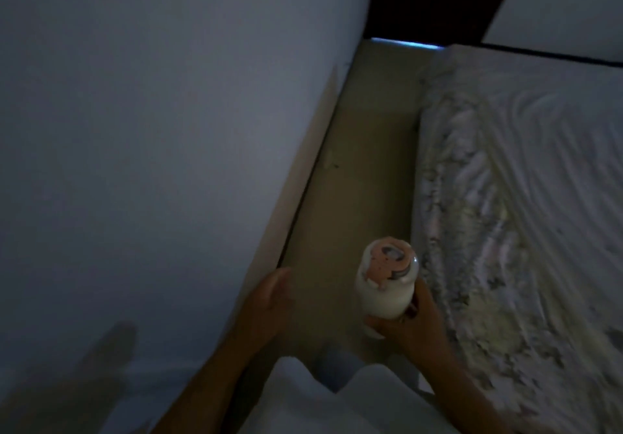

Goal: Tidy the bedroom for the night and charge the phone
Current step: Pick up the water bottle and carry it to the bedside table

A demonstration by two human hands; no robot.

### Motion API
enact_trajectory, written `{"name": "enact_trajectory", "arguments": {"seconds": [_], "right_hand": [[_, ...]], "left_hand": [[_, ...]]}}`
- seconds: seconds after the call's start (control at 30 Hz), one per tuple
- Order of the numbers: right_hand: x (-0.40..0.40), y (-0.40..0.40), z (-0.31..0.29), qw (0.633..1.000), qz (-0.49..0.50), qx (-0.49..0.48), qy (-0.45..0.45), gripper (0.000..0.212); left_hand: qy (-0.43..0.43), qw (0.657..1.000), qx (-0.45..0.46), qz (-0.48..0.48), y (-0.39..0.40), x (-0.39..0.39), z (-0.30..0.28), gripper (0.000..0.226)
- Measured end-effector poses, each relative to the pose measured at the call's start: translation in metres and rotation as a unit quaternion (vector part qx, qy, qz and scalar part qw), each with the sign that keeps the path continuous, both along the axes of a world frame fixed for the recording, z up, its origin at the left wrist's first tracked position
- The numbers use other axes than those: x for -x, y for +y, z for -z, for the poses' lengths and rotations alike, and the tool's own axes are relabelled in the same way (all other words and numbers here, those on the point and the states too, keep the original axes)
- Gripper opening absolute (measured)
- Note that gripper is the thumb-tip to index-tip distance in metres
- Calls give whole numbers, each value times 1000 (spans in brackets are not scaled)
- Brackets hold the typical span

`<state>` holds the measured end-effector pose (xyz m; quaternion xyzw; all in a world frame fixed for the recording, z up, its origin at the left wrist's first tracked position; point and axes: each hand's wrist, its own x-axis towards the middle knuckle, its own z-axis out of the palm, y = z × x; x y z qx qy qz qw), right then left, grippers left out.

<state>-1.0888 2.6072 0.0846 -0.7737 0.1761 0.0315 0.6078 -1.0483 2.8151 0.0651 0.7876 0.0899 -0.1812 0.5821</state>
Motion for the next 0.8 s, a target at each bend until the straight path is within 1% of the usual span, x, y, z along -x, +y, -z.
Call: {"name": "enact_trajectory", "arguments": {"seconds": [0.1,0.2,0.3,0.37,0.53,0.7,0.8], "right_hand": [[-10,-5,1,996,71,-41,21,75],[-25,-21,3,990,122,-44,48,67],[-54,-48,14,985,158,-31,60,75],[-86,-70,17,983,175,-24,50,74],[-200,-128,10,984,174,-20,38,67],[-305,-169,-2,990,140,-18,21,73],[-361,-193,1,990,139,-12,26,74]], "left_hand": [[-1,997,-16,82,-18,-38,10,41],[13,991,-25,129,-35,-74,22,41],[22,984,-34,171,-56,-118,31,41],[19,981,-42,191,-75,-157,34,41],[18,976,-64,206,-131,-273,27,41],[-2,973,-56,222,-188,-374,8,41],[3,973,-68,220,-210,-429,9,41]]}}
